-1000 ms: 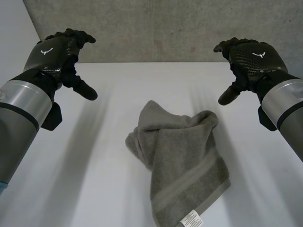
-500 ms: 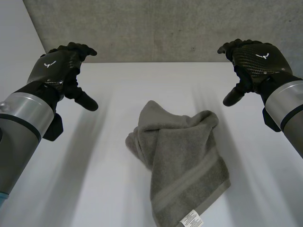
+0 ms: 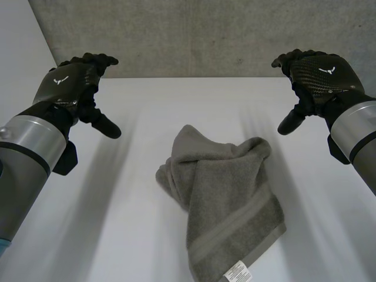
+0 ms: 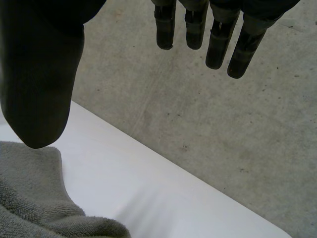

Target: Fold the laundry

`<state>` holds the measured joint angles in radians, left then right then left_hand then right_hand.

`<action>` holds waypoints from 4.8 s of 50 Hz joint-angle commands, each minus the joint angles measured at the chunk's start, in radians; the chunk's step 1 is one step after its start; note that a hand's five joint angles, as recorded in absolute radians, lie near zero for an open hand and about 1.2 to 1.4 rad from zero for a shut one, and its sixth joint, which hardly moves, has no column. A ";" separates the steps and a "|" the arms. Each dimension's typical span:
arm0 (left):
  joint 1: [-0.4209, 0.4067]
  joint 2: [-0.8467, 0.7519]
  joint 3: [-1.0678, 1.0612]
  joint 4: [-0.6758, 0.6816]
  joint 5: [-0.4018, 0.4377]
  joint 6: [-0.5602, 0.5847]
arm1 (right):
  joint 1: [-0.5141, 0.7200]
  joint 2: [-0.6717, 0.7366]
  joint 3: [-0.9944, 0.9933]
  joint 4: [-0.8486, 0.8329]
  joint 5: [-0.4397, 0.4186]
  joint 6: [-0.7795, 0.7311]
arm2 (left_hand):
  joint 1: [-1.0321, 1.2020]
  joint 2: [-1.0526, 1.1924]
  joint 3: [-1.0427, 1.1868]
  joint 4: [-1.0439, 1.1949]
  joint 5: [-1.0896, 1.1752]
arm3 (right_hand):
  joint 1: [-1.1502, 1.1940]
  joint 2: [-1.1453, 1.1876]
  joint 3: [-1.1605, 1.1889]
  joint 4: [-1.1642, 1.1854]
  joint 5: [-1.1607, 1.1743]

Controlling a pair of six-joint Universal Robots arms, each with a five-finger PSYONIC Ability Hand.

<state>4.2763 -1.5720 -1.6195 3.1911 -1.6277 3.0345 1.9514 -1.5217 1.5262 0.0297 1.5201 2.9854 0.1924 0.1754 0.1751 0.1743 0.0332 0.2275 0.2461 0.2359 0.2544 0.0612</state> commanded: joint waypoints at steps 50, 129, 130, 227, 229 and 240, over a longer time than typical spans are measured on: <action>-0.095 -0.734 0.449 -0.080 0.322 0.305 | -0.281 0.015 0.269 0.042 -0.198 -0.016 | 0.542 0.559 0.560 0.560 0.527 | -0.053 -0.072 -0.061 -0.080 -0.061; 0.132 -0.059 0.316 0.010 0.218 -0.035 | 0.098 0.347 -0.712 0.152 -0.169 -0.078 | 1.204 1.221 1.221 1.222 1.189 | 1.169 1.150 1.160 1.142 1.161; 0.132 -0.059 0.316 0.010 0.218 -0.036 | 0.098 0.351 -0.668 0.224 -0.187 -0.132 | 1.204 1.221 1.221 1.222 1.189 | 1.169 1.150 1.160 1.142 1.161; 0.134 0.090 0.027 -0.034 0.276 0.132 | 0.314 0.624 -0.015 -0.200 -0.215 -0.059 | 1.204 1.221 1.221 1.222 1.189 | 0.327 0.309 0.319 0.300 0.319; 0.134 0.090 0.026 -0.034 0.276 0.132 | 0.314 0.635 -0.026 -0.201 -0.212 -0.059 | 1.204 1.221 1.221 1.222 1.189 | 0.333 0.314 0.325 0.306 0.325; 0.142 0.089 0.006 -0.033 0.278 0.132 | 0.314 0.629 -0.040 -0.208 -0.169 -0.075 | 1.204 1.221 1.221 1.222 1.189 | 0.377 0.359 0.369 0.350 0.369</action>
<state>4.4135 -1.4818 -1.6023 3.1574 -1.3501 3.1657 2.2657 -0.8842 1.4920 -0.1729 1.3241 2.9241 1.1542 1.2166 1.2165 1.2184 1.0208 0.5834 0.5765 0.5838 0.5824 0.3583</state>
